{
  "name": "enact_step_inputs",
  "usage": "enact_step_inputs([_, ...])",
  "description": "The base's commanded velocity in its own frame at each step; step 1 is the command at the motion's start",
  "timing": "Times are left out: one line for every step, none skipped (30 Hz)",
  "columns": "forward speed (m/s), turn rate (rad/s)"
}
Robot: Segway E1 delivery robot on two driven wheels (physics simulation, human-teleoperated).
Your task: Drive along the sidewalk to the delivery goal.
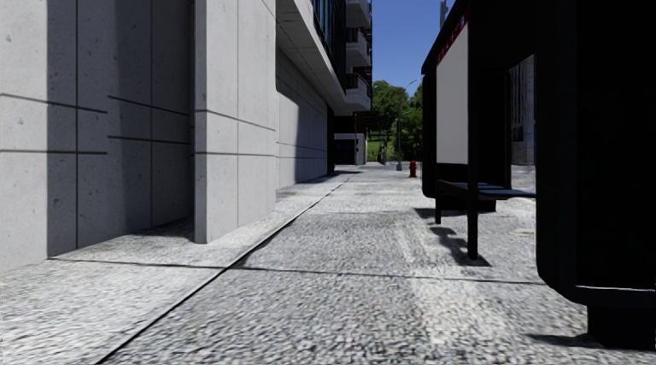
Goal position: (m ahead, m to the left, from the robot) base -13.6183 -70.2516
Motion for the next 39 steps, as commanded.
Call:
enact_step_inputs([2.00, 0.00])
enact_step_inputs([2.00, 0.00])
enact_step_inputs([2.00, 0.00])
enact_step_inputs([2.00, 0.00])
enact_step_inputs([2.00, 0.00])
enact_step_inputs([2.00, 0.00])
enact_step_inputs([2.00, 0.00])
enact_step_inputs([2.00, 0.00])
enact_step_inputs([2.00, 0.00])
enact_step_inputs([2.00, 0.00])
enact_step_inputs([2.00, 0.00])
enact_step_inputs([2.00, 0.00])
enact_step_inputs([2.00, 0.00])
enact_step_inputs([2.00, 0.00])
enact_step_inputs([2.00, 0.00])
enact_step_inputs([2.00, -0.02])
enact_step_inputs([2.00, -0.13])
enact_step_inputs([2.00, -0.19])
enact_step_inputs([2.00, -0.19])
enact_step_inputs([2.00, -0.20])
enact_step_inputs([2.00, -0.22])
enact_step_inputs([2.00, -0.23])
enact_step_inputs([2.00, -0.24])
enact_step_inputs([2.00, -0.24])
enact_step_inputs([2.00, -0.25])
enact_step_inputs([2.00, -0.28])
enact_step_inputs([2.00, -0.30])
enact_step_inputs([2.00, -0.33])
enact_step_inputs([2.00, -0.34])
enact_step_inputs([2.00, -0.34])
enact_step_inputs([2.00, -0.35])
enact_step_inputs([2.00, -0.35])
enact_step_inputs([2.00, -0.35])
enact_step_inputs([2.00, -0.36])
enact_step_inputs([2.00, -0.36])
enact_step_inputs([2.00, -0.36])
enact_step_inputs([2.00, -0.36])
enact_step_inputs([2.00, -0.36])
enact_step_inputs([2.00, -0.36])
